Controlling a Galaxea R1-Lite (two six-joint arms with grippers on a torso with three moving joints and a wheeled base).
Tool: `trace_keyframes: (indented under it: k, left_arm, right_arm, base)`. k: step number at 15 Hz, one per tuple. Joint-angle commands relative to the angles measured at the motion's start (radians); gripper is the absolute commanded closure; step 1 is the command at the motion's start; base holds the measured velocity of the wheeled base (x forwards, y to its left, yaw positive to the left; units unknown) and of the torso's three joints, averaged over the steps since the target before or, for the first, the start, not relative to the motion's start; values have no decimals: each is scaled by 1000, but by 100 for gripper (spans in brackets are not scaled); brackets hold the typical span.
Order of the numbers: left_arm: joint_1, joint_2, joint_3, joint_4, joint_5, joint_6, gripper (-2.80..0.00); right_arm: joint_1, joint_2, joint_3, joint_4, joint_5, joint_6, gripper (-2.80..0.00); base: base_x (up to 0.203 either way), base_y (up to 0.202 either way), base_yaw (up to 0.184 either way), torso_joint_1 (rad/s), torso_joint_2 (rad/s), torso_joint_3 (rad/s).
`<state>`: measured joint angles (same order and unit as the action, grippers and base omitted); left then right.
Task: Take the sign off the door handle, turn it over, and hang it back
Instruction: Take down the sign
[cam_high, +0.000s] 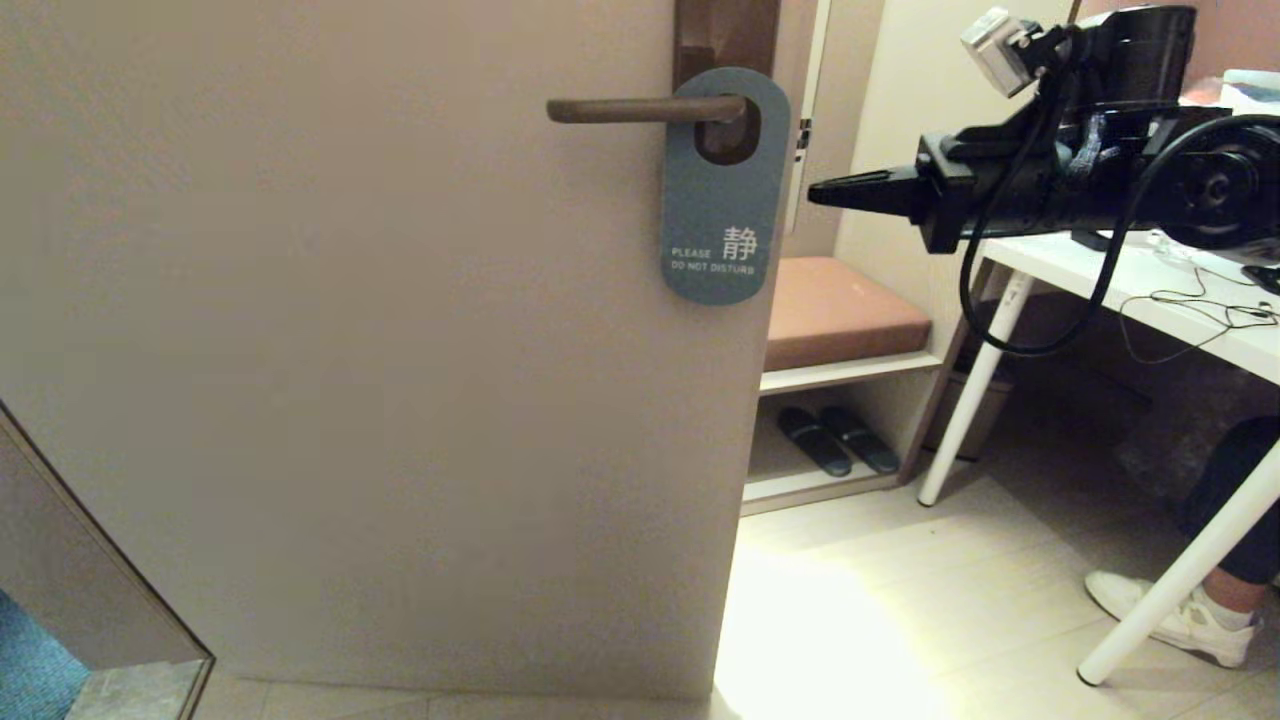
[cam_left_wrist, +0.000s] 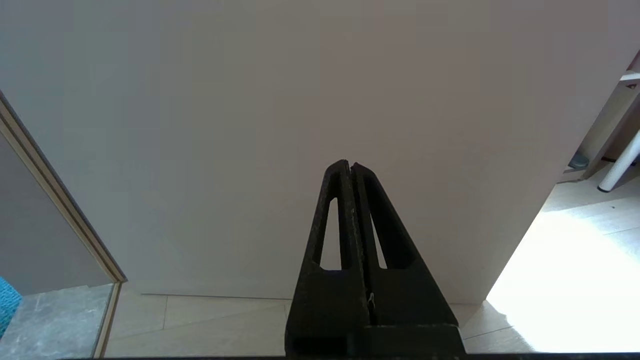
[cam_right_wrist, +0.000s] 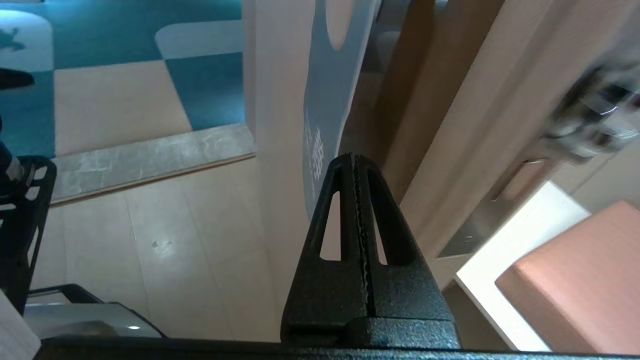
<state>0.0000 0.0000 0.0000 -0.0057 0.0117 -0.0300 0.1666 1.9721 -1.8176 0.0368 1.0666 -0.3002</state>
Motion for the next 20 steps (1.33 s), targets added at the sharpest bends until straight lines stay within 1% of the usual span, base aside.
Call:
trace_keyframes:
  k: [1,4,9,10,11,20]
  left_arm:
    - [0,0,0,0,1,-1,0]
    - [0,0,0,0,1,-1,0]
    - [0,0,0,0,1,-1,0]
    - [0,0,0,0,1,-1,0]
    - [0,0,0,0,1,-1,0]
    - [0,0,0,0,1,-1,0]
  right_arm:
    - [12,44,-8,0,4,-2,0]
    - [25,62,3,0,4,-3,0]
    - [56,85,-19,-2,3,-4,0]
    - [59,85,-19,-2,3,-4,-86]
    - [64,85,-19,-6,3,-4,-280]
    - [65,59,-5,-5,3,-2,-280]
  base:
    - [0,0,0,0,0,0]
    - [0,0,0,0,0,0]
    - [0,0,0,0,0,0]
    - [0,0,0,0,0,0]
    - [0,0,0,0,0,0]
    - [0,0,0,0,0,0]
